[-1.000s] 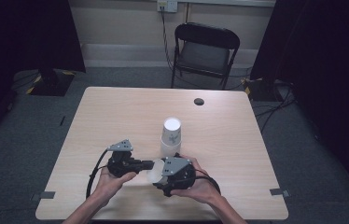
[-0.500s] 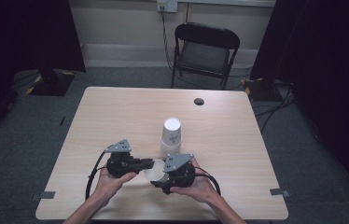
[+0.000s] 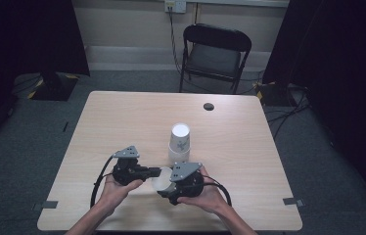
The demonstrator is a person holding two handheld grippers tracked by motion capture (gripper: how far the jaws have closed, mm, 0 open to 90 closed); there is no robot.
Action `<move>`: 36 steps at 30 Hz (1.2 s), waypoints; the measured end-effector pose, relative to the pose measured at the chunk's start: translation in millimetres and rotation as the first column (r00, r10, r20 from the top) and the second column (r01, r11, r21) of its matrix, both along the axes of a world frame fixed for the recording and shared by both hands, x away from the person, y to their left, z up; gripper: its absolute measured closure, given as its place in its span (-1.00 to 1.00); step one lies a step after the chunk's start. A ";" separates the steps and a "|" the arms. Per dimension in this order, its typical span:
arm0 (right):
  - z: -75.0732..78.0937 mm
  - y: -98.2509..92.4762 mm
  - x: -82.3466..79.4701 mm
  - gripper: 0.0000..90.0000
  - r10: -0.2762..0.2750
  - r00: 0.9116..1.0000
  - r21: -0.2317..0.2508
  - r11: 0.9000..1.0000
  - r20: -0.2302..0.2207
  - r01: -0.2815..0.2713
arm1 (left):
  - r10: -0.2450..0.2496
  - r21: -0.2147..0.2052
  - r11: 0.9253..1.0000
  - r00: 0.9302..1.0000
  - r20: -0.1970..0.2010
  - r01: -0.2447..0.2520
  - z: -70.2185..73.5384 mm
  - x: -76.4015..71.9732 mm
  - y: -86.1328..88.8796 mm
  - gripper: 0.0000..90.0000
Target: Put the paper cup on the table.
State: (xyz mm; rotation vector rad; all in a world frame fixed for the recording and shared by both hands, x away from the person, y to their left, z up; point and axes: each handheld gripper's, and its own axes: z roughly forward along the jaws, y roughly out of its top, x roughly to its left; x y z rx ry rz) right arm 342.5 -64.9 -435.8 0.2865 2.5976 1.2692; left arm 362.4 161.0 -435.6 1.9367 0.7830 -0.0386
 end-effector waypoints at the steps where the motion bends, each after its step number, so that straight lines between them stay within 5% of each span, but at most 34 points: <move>1: -1.1 0.2 0.2 -0.43 0.002 1.000 -0.004 1.000 0.005 -0.002 | 0.003 -0.003 1.000 1.000 -0.007 -0.003 -0.9 1.1 -0.3 0.96; 8: -2.0 -5.3 3.2 -0.34 -0.007 1.000 0.046 0.999 -0.030 0.008 | 0.006 -0.028 1.000 1.000 0.000 -0.006 -1.7 2.0 1.2 0.91; 10: -1.8 -6.7 3.6 -0.34 -0.008 0.999 0.057 0.998 -0.041 0.011 | 0.007 -0.075 0.997 1.000 0.009 -0.006 0.8 1.5 3.8 0.90; 13: -2.5 -10.0 3.5 -0.34 -0.024 0.998 0.063 0.998 -0.050 0.027 | 0.026 -0.090 0.996 0.999 0.033 -0.023 4.7 0.1 6.9 0.85; 26: -5.6 -34.3 1.7 -0.32 -0.095 0.989 0.087 0.991 -0.111 0.105 | 0.057 -0.098 0.994 0.992 0.110 -0.046 12.5 -8.1 12.1 0.56; 29: -3.0 -42.6 1.6 -0.32 -0.125 0.985 0.105 0.985 -0.116 0.137 | 0.074 -0.106 0.992 0.990 0.123 -0.061 11.6 -11.7 15.0 0.56; 36: -1.4 -64.1 3.1 -0.31 -0.205 0.968 0.155 0.962 -0.145 0.226 | 0.119 -0.060 0.992 0.983 0.140 -0.112 9.7 -11.3 20.5 0.13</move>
